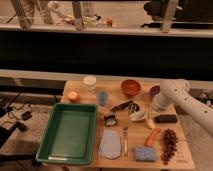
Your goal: Place banana in purple bowl
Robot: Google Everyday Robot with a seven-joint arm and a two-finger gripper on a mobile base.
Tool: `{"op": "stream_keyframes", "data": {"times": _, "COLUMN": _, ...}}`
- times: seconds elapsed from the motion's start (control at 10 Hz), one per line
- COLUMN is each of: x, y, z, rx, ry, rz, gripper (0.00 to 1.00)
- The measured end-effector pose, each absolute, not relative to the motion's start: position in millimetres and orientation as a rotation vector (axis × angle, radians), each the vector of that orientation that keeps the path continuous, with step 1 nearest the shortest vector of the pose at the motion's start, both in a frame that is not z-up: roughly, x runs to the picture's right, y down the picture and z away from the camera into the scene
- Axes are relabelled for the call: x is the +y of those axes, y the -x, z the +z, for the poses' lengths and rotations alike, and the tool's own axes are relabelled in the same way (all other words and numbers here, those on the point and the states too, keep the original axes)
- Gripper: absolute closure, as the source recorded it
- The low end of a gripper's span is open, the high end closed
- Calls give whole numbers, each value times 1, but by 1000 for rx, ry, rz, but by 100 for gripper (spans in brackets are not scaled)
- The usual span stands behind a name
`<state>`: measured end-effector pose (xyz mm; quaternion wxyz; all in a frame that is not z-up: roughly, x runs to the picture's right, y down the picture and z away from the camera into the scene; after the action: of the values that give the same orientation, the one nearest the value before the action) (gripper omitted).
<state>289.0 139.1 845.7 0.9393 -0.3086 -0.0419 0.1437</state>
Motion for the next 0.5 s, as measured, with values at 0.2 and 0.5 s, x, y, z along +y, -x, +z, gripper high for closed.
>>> {"op": "stream_keyframes", "data": {"times": 0.2, "x": 130, "y": -301, "z": 845, "rx": -74, "ry": 611, "rz": 290, "gripper": 100}}
{"op": "stream_keyframes", "data": {"times": 0.5, "x": 107, "y": -312, "z": 836, "rx": -65, "ry": 575, "rz": 293, "gripper": 100}}
